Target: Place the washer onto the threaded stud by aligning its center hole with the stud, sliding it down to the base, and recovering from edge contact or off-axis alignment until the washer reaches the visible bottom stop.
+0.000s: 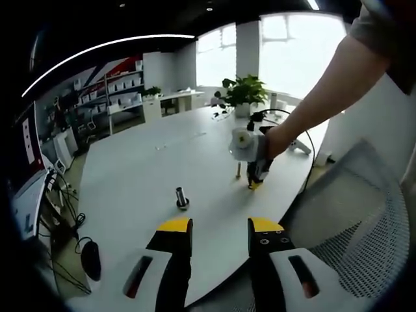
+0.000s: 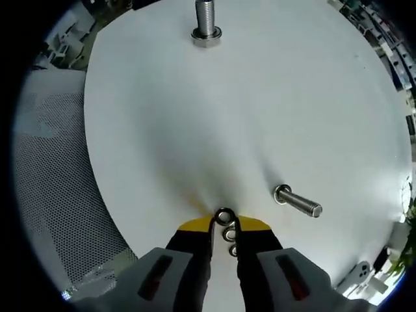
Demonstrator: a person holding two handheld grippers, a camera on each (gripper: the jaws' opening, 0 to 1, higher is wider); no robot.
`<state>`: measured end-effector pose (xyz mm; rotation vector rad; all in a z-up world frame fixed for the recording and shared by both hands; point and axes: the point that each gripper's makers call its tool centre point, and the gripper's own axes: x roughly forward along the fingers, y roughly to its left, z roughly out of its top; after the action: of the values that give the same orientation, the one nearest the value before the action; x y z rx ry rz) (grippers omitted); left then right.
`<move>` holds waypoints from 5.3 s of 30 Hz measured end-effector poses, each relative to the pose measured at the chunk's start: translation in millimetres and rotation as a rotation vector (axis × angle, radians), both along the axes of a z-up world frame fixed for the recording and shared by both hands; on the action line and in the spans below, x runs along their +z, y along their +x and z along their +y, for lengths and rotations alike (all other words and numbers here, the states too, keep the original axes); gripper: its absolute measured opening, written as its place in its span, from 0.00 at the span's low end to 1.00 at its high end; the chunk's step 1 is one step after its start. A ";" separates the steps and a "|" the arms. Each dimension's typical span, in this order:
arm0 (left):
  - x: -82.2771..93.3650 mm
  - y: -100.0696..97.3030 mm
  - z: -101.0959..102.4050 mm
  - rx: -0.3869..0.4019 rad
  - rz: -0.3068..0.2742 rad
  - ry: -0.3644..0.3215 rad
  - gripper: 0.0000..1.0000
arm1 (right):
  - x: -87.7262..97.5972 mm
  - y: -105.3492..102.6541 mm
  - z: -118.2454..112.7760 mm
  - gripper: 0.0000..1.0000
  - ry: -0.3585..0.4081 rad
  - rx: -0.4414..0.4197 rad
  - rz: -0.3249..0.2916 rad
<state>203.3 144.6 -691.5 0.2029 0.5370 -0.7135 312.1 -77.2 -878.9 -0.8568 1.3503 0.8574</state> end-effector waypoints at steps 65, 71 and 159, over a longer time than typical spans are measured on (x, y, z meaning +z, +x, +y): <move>-1.2 -0.2 0.8 0.002 0.008 0.004 0.32 | 2.7 21.4 41.7 0.27 0.185 -0.075 -0.081; -1.3 -0.1 1.0 0.003 0.009 0.003 0.32 | 2.9 23.9 43.5 0.27 0.192 -0.078 -0.085; 2.9 0.1 -0.7 0.000 -0.005 -0.017 0.33 | 17.2 18.4 29.3 0.13 0.178 -0.073 -0.192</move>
<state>203.3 143.9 -688.7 0.1887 0.5256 -0.7177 330.5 -48.0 -861.6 -0.7277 1.1137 0.8044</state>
